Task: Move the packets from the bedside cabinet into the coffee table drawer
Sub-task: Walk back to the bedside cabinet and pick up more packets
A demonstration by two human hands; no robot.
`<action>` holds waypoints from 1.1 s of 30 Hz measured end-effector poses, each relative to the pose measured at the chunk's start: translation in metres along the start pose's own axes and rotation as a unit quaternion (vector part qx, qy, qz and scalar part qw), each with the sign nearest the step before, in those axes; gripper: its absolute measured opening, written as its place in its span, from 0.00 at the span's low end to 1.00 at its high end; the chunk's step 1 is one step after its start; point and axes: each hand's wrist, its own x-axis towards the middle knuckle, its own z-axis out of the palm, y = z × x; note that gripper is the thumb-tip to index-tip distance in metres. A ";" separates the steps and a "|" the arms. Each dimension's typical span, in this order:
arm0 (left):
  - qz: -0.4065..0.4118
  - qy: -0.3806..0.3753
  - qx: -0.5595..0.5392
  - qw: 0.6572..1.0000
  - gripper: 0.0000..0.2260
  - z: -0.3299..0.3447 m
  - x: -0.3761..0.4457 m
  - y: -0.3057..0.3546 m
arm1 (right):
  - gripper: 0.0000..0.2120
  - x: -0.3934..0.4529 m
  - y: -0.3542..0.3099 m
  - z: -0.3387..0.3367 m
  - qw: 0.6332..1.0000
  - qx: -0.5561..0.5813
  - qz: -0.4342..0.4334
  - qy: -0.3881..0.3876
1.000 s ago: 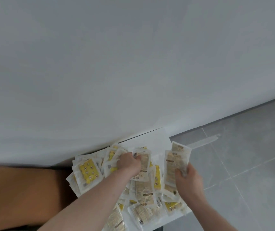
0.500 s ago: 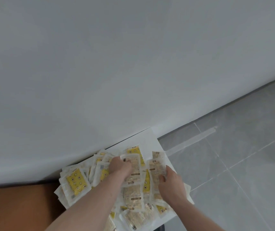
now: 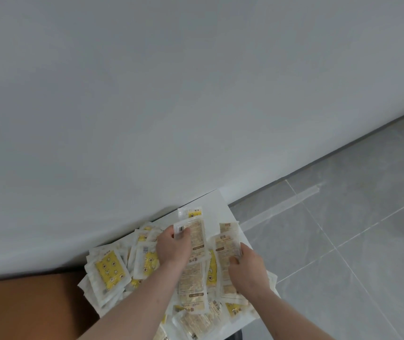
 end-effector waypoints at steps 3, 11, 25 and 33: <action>0.049 -0.026 0.020 0.998 0.10 -0.016 -0.014 0.006 | 0.13 -0.012 0.003 -0.011 0.999 0.030 0.005 0.017; 0.147 -0.033 0.146 0.978 0.14 -0.101 -0.087 0.031 | 0.12 -0.093 -0.012 -0.066 0.997 0.063 0.016 0.038; 0.272 -0.099 0.215 0.933 0.14 -0.232 -0.231 0.075 | 0.13 -0.304 -0.042 -0.137 0.993 0.101 -0.008 0.052; 0.382 -0.194 0.274 0.861 0.20 -0.239 -0.245 0.087 | 0.14 -0.373 -0.035 -0.133 0.988 0.104 0.013 0.116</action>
